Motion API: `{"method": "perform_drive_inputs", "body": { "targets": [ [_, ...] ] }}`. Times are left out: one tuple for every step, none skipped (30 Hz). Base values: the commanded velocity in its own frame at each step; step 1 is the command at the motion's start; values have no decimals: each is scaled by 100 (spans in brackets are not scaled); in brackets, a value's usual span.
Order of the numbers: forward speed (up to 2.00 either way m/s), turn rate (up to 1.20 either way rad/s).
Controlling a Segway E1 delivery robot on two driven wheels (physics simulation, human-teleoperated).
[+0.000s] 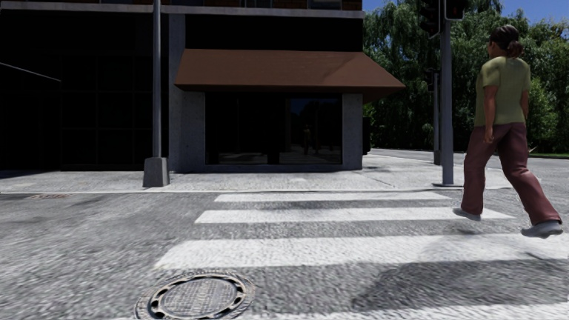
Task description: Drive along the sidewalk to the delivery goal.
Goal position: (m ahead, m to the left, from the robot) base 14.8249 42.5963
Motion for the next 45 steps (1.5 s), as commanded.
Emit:
{"method": "perform_drive_inputs", "body": {
  "targets": [
    [200,0],
    [200,0],
    [200,0],
    [200,0],
    [200,0],
    [200,0],
    [200,1],
    [200,7],
    [200,7],
    [200,11],
    [200,17],
    [200,24],
    [200,24],
    [200,26],
    [200,26],
    [200,26],
    [200,26],
    [200,26],
    [200,26],
    [200,26],
    [200,26],
    [200,26],
    [200,26],
    [200,26],
    [200,26],
    [200,26],
    [200,26],
    [200,26],
    [200,26],
    [200,26],
    [200,26],
    [200,26],
    [200,26],
    [200,26],
    [200,26],
    [200,26],
    [200,26],
    [200,26],
    [200,26],
    [200,26],
    [200,26],
    [200,23],
    [200,6],
    [200,0],
    [200,0]
  ]
}}
